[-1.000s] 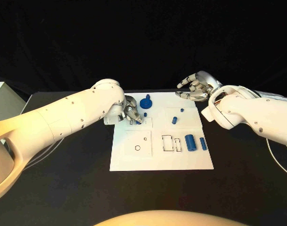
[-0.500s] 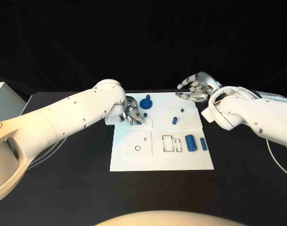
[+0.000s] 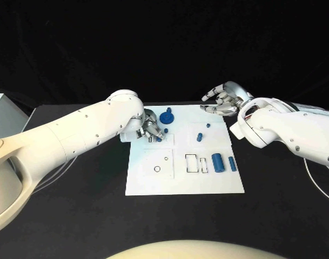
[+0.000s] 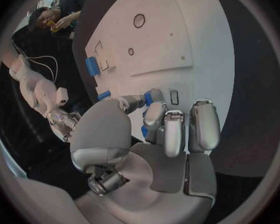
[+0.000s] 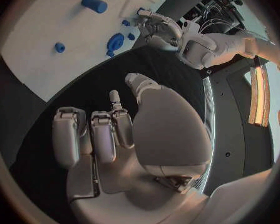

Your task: Assemble the parts on the task board

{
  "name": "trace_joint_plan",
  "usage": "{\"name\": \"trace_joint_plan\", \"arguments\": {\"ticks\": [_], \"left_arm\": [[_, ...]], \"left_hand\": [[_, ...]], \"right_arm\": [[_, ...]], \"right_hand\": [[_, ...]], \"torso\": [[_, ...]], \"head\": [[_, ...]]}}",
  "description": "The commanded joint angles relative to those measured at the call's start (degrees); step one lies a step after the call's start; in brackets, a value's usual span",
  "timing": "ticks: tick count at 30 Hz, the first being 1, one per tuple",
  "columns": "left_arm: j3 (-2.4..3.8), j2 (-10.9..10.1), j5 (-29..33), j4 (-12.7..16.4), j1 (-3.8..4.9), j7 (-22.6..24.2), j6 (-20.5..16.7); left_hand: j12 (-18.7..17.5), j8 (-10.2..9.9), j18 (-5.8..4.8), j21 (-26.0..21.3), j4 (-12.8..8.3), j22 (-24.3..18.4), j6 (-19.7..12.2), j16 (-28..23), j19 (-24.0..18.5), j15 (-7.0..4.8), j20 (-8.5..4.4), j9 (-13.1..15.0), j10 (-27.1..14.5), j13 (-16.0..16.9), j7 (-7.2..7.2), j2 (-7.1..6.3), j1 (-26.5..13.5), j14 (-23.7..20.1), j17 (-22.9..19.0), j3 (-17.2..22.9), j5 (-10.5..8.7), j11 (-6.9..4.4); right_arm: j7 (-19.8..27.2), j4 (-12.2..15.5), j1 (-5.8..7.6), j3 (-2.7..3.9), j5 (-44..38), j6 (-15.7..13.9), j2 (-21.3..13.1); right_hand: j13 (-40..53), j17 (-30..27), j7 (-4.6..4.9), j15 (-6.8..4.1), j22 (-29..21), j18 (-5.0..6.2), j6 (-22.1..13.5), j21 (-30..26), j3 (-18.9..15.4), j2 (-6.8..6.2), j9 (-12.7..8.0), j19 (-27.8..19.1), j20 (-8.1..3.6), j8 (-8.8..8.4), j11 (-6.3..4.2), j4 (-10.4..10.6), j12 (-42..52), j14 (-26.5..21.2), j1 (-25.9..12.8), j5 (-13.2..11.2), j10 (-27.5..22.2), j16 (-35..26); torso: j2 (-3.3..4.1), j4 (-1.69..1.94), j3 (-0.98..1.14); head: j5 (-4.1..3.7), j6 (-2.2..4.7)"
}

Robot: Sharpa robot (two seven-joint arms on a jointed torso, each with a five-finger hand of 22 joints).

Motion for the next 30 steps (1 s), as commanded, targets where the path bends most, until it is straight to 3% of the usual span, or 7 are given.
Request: {"name": "trace_joint_plan", "arguments": {"ticks": [1, 4, 5, 8, 14, 25, 30], "left_arm": [[-0.18, 0.2, -0.3, -0.1, -0.3, -0.2, 0.8], [-0.18, 0.1, -0.4, -0.1, -0.3, -0.2, 0.8], [-0.18, 0.1, -0.4, -0.1, -0.3, -0.2, 0.8], [-0.18, 0.1, -0.5, -0.1, -0.3, -0.2, 0.7], [-0.18, 0.0, -0.7, 0.0, -0.3, -0.2, 0.8], [-0.18, -0.6, -0.9, 0.5, -0.34, -0.1, 0.7], [-0.15, -1.0, -1.2, 1.1, -0.38, -0.1, 0.3]], "left_hand": [[0.0, -0.4, -0.61, 0.3, 0.1, 0.0, 4.2, 0.2, 0.5, -0.32, -0.07, 0.1, 0.1, 0.0, -3.88, -0.45, -0.2, 6.0, 15.1, -0.5, -0.13, -0.24], [0.0, -0.5, -0.61, 0.3, 0.6, 0.0, 4.2, 0.2, 0.5, -0.34, -0.09, 0.1, 0.1, 0.0, -3.9, -0.8, -0.6, 6.0, 15.1, -1.5, -0.23, -0.26], [-0.1, -0.6, -0.6, 0.2, 1.6, 0.0, 4.3, 0.2, 0.5, -0.34, -0.1, 0.2, 0.1, 0.0, -3.9, -1.53, -1.4, 6.0, 15.1, -3.5, -0.53, -0.25], [-0.2, -1.0, -0.6, 0.2, 2.8, 0.0, 4.4, 0.2, 0.5, -0.42, -0.17, 0.4, 0.1, 0.0, -3.96, -2.06, -2.0, 6.0, 15.1, -6.7, -0.81, -0.32], [-0.3, -1.5, -0.59, 0.1, 3.0, 0.0, 4.5, 0.2, 0.5, -0.45, -0.21, 0.6, 0.0, 0.0, -3.96, -2.99, -3.8, 6.0, 15.1, -11.4, -1.23, -0.32], [-0.5, -1.8, -0.6, 0.1, 3.1, 0.0, 4.5, 0.2, 0.5, -0.47, -0.25, 0.7, -0.1, -0.2, -3.97, -3.95, -4.1, 6.0, 15.1, -13.9, -1.52, -0.34], [-0.5, -1.9, -0.59, 0.0, 3.1, 0.0, 4.5, 0.2, 0.5, -0.47, -0.26, 0.8, -0.2, -0.2, -3.98, -4.05, -4.4, 6.0, 15.1, -15.4, -2.58, -0.35]], "right_arm": [[0.4, 0.0, -0.06, 0.03, -0.1, 0.7, 0.0], [0.4, 0.0, -0.08, 0.03, -0.1, 0.7, 0.0], [0.4, 0.0, -0.09, 0.03, 0.0, 0.6, 0.0], [0.4, 0.0, -0.1, 0.03, 0.0, 0.6, 0.0], [0.5, 0.0, -0.11, 0.03, 0.0, 0.6, 0.0], [0.6, 0.1, -0.13, 0.03, 0.1, 0.5, -0.2], [0.6, 0.1, -0.16, 0.03, 0.1, 0.4, -0.2]], "right_hand": [[7.4, 12.2, -0.04, 0.11, 7.1, -0.45, -0.3, -0.2, 0.1, 0.16, 0.1, 2.7, 0.43, 0.01, 0.08, 0.1, -0.3, 5.3, -0.4, 0.3, -0.5, -0.3], [7.4, 12.2, -0.04, 0.11, 7.1, -0.45, -0.3, -0.2, 0.1, 0.16, 0.1, 2.7, 0.43, 0.01, 0.08, 0.1, -0.3, 5.3, -0.4, 0.3, -0.5, -0.3], [7.4, 12.2, -0.04, 0.11, 7.1, -0.45, -0.3, -0.2, 0.1, 0.16, 0.1, 2.7, 0.43, 0.01, 0.08, 0.1, -0.3, 5.3, -0.4, 0.3, -0.5, -0.3], [7.4, 12.2, -0.04, 0.11, 7.1, -0.45, -0.3, -0.2, 0.1, 0.16, 0.1, 2.7, 0.43, 0.01, 0.08, 0.1, -0.3, 5.3, -0.4, 0.3, -0.5, -0.3], [7.4, 12.2, -0.04, 0.11, 7.1, -0.45, -0.3, -0.2, 0.1, 0.16, 0.1, 2.7, 0.43, 0.01, 0.08, 0.1, -0.3, 5.3, -0.4, 0.3, -0.5, -0.3], [7.5, 12.2, -0.04, 0.11, 7.0, -0.43, -0.3, -0.3, 0.2, 0.12, 0.1, 2.7, 0.43, 0.05, 0.08, 0.1, -0.2, 5.3, -0.5, 0.4, -0.4, -0.3], [7.5, 12.2, -0.04, 0.11, 7.0, -0.43, -0.3, -0.3, 0.2, 0.12, 0.1, 2.7, 0.43, 0.05, 0.08, 0.1, -0.2, 5.3, -0.5, 0.4, -0.4, -0.3]], "torso": [[-0.05, 0.02, 0.0], [-0.09, -0.01, -0.02], [-0.09, -0.01, -0.01], [-0.1, 0.0, -0.01], [-0.12, -0.02, -0.01], [-0.09, -0.02, -0.01], [-0.07, -0.07, -0.02]], "head": [[0.02, -0.16], [0.0, -0.23], [-0.01, -0.22], [-0.05, -0.24], [-0.1, -0.23], [-0.11, -0.16], [-0.14, -0.14]]}}
